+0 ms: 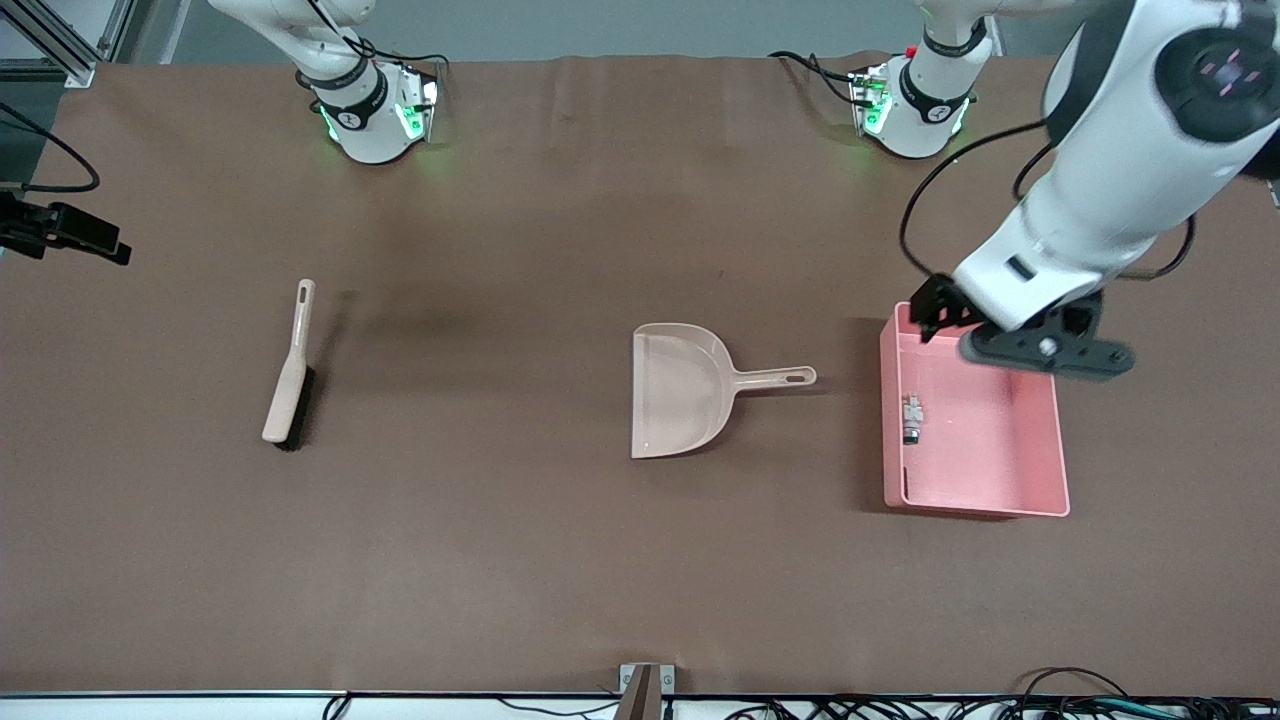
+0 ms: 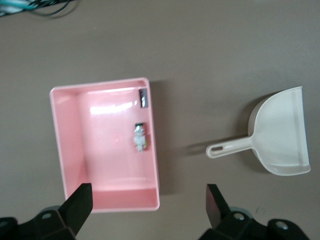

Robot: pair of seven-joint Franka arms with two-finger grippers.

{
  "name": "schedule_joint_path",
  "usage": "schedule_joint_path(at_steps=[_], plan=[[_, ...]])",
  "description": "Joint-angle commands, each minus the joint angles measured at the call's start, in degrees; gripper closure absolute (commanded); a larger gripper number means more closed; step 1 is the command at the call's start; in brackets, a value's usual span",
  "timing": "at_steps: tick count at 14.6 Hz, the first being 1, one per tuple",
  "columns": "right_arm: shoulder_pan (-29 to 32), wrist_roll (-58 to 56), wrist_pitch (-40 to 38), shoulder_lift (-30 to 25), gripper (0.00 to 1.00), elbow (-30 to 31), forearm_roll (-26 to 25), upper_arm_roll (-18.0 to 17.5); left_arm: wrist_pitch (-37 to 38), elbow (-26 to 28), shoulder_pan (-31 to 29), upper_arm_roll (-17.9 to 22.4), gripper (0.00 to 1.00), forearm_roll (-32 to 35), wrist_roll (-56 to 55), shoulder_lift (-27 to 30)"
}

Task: Clean e-waste and dump in bin

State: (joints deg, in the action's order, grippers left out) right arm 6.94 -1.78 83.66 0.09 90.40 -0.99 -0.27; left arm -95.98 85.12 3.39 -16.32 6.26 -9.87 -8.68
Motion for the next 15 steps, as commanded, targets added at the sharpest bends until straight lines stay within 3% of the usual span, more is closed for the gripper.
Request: schedule_joint_path(at_steps=[1,7,15], plan=[[0.0,0.7,0.7,-1.3,0.00,1.3,0.4,-0.7,-0.8,10.0,4.3,7.7,0.00,-3.4,2.1,9.3],[-1.1,0.7,0.5,-1.4,0.00,1.3,0.5,-0.8,0.2,17.8,3.0,12.4,0.00,-9.1,4.9,17.8],[-1.1,0.8,2.3,-1.2,0.00,1.0,0.6,-0.8,2.7,16.1,1.4,13.4,0.00,-8.5,6.9,18.2]])
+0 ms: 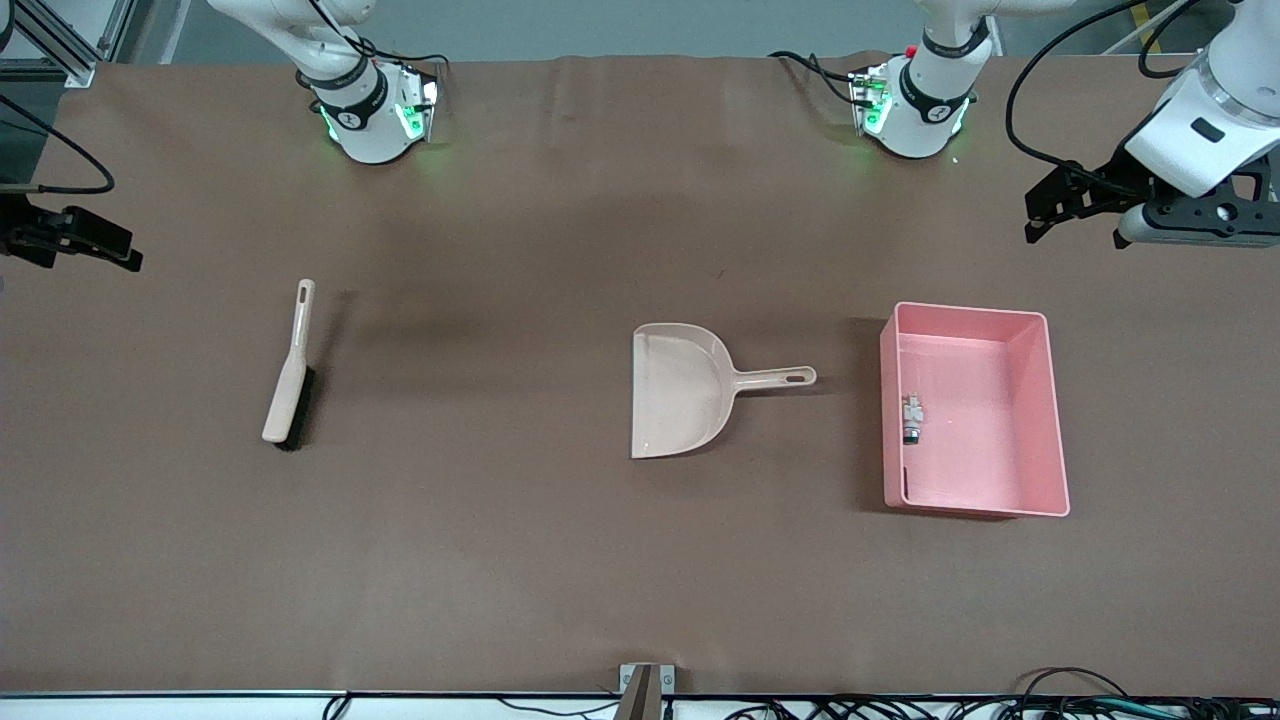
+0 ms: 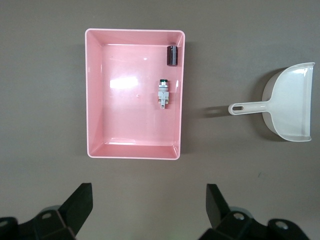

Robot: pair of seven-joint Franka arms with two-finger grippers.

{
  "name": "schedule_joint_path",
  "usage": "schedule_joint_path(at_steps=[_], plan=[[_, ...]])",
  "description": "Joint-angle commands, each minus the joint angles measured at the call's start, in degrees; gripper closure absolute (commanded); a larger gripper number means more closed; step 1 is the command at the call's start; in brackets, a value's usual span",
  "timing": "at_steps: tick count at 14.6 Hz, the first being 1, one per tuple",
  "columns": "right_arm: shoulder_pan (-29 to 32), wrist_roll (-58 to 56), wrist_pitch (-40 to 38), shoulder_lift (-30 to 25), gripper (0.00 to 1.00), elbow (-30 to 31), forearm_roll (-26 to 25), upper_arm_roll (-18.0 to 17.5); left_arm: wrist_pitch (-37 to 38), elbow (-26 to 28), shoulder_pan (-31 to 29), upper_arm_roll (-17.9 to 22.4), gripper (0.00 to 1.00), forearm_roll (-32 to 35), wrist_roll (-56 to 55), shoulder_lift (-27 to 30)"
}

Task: Clean e-waste and dump in bin

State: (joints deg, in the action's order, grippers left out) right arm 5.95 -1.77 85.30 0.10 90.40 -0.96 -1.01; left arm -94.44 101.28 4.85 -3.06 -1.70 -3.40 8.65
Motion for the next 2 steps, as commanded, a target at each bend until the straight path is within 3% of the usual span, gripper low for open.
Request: schedule_joint_path(at_steps=[1,2], plan=[[-0.1,0.8,0.9,-1.2,0.00,1.0,0.5,0.0,1.3,0.0,-0.1,0.2,0.00,-0.6,0.3,0.8],[0.0,0.8,1.3,-1.2,0.00,1.0,0.5,0.0,1.4,0.0,-0.1,0.2,0.00,-0.5,0.2,0.8]])
